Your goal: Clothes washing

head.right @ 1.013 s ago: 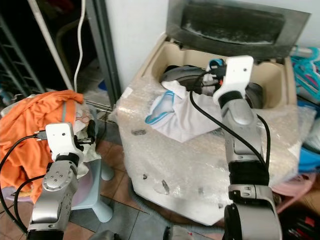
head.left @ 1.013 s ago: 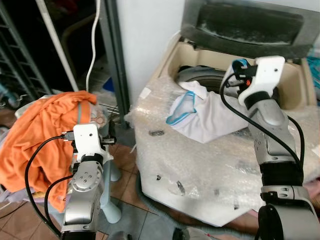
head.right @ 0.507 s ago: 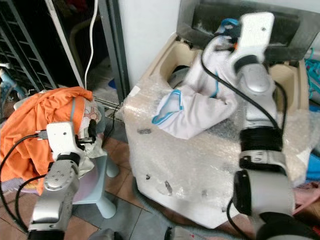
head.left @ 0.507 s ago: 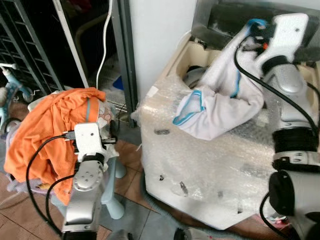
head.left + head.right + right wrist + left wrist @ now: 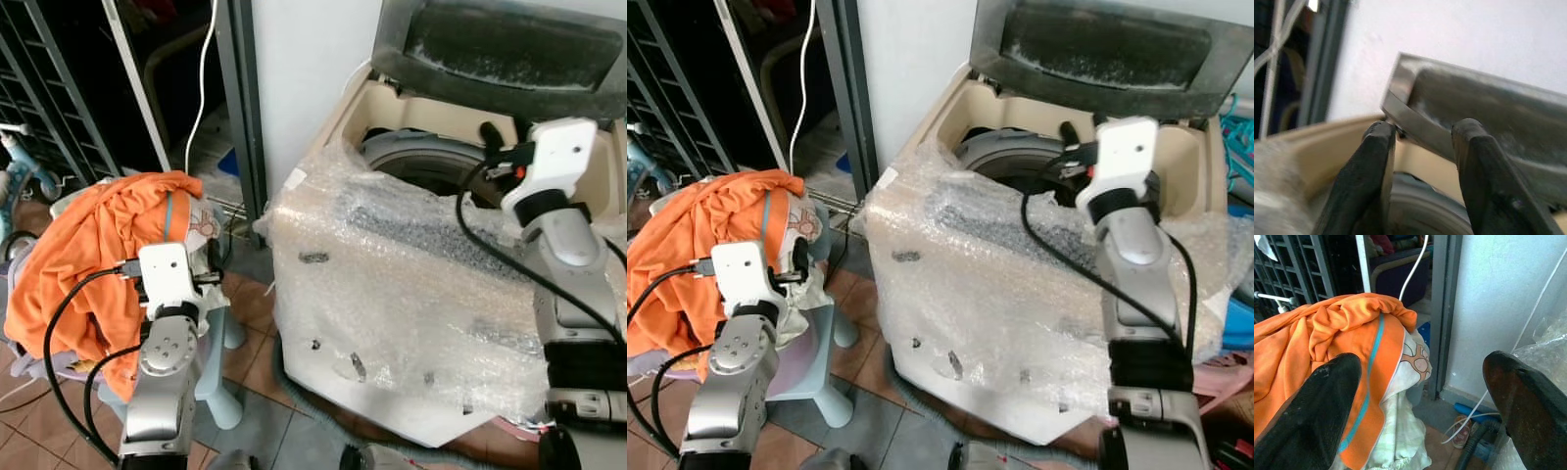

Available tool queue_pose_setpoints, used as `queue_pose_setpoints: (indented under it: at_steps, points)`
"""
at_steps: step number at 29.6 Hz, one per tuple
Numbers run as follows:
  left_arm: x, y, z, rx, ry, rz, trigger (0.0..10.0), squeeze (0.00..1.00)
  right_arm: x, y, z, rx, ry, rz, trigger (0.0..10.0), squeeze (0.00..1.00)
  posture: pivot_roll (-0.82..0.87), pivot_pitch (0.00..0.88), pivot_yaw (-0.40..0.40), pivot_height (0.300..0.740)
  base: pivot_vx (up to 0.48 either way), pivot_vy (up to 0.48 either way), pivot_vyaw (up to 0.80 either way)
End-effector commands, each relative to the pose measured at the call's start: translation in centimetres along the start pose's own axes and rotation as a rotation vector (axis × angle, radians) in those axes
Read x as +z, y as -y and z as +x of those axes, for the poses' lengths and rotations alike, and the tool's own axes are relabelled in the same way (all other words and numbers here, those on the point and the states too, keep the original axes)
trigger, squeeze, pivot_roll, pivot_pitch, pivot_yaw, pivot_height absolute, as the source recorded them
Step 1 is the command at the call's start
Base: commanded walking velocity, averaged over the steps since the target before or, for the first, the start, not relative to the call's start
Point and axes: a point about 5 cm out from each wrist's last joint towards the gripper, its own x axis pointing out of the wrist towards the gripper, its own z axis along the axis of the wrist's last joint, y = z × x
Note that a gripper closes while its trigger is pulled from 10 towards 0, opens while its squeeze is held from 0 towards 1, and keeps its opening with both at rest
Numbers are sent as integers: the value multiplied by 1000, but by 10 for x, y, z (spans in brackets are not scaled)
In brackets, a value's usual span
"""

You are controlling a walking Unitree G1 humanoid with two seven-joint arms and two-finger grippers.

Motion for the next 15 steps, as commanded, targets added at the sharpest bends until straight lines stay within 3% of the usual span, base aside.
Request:
queue_pose_setpoints:
  at_steps: [1,5,9,15]
  points:
    - [4,0,2,19,5,-1,10000,0,6,-11,1,41,25,-3,10000,1000,-65,0,-10,740,0,0,0]
    - [5,1,2,18,7,11,10000,0,10,-26,1,64,40,31,10000,1000,-52,0,-12,740,0,92,0]
    - [8,4,1,-5,21,23,10000,0,10,-46,-1,94,37,80,10000,1000,-41,0,-15,740,0,480,0]
    - [9,3,-1,-9,38,52,10000,0,9,-55,-2,95,22,93,10000,1000,-33,0,-11,740,0,480,0]
